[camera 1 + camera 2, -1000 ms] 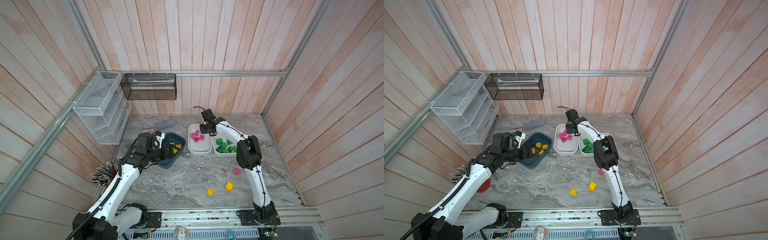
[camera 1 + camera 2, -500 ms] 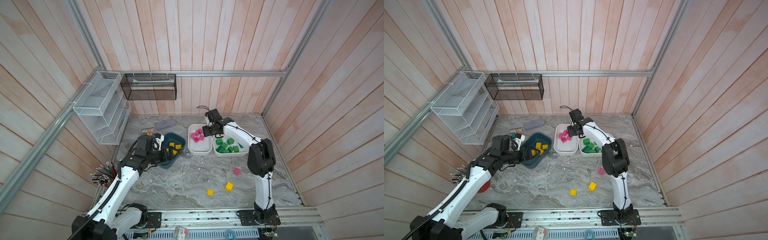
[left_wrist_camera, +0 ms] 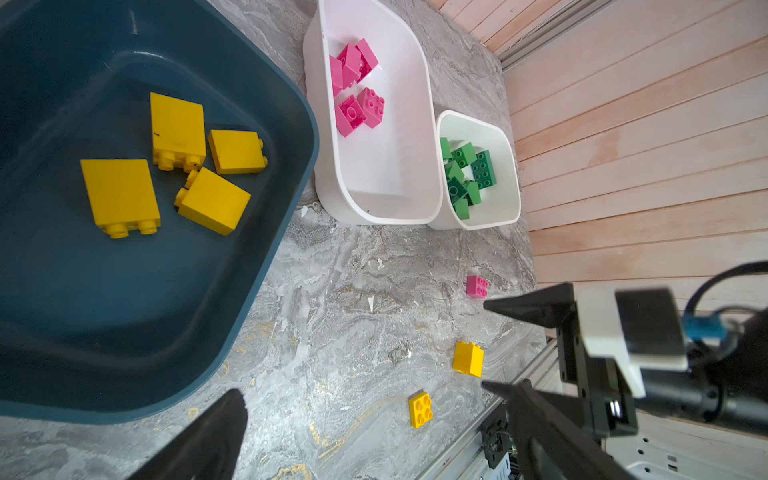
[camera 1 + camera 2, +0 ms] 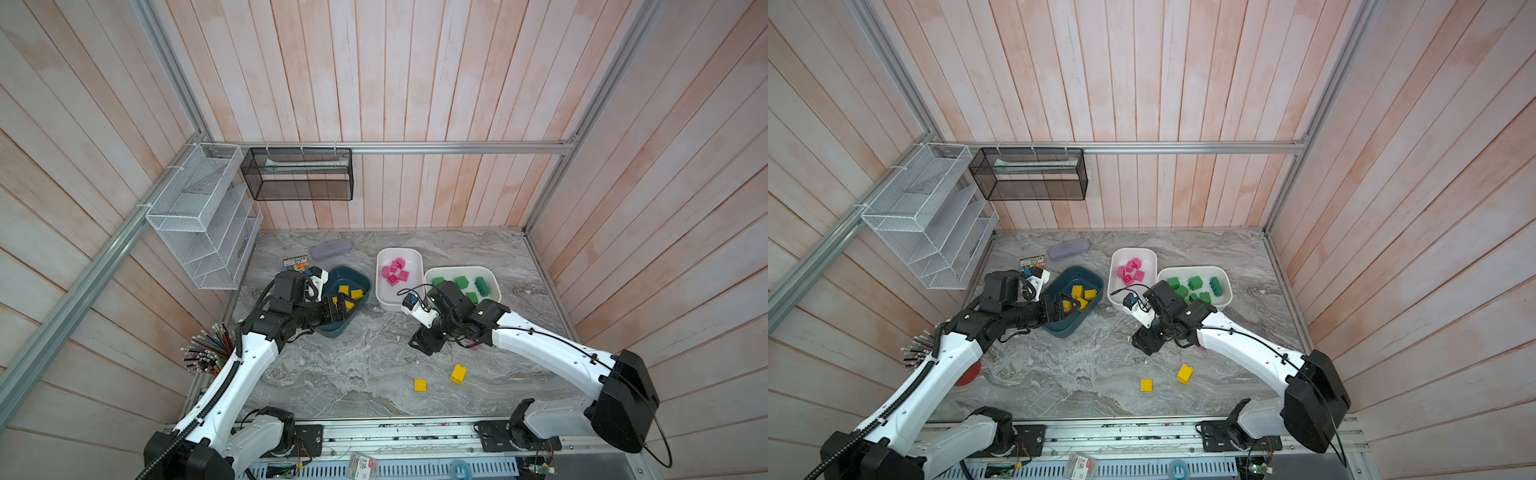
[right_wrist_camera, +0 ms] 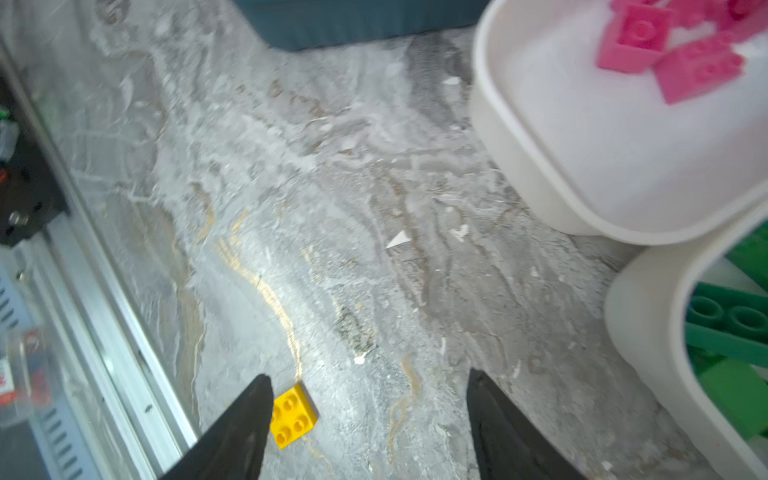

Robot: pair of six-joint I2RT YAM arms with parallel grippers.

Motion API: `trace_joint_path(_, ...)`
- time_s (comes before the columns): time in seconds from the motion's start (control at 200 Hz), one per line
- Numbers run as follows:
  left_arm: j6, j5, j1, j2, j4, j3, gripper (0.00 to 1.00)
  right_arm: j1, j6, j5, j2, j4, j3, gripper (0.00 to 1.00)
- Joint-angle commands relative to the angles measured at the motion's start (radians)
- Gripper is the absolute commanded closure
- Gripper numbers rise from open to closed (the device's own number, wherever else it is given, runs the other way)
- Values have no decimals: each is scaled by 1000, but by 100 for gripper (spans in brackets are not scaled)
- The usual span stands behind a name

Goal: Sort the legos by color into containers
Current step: 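Move the right gripper to a small yellow brick and grasp it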

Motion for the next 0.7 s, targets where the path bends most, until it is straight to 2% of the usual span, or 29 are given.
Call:
trace_joint_path(0.0, 32, -18, 8, -18, -33, 5, 0, 16, -180, -103, -64, 11, -48, 27)
trace_joint_path(0.185, 23, -33, 8, -55, -60, 4, 0, 83, -308, -77, -88, 0, -156, 27)
trace_joint_path(0.695, 36, -56, 11, -84, -103, -5, 0, 181, -387, -10, 29, 109, -282, 32)
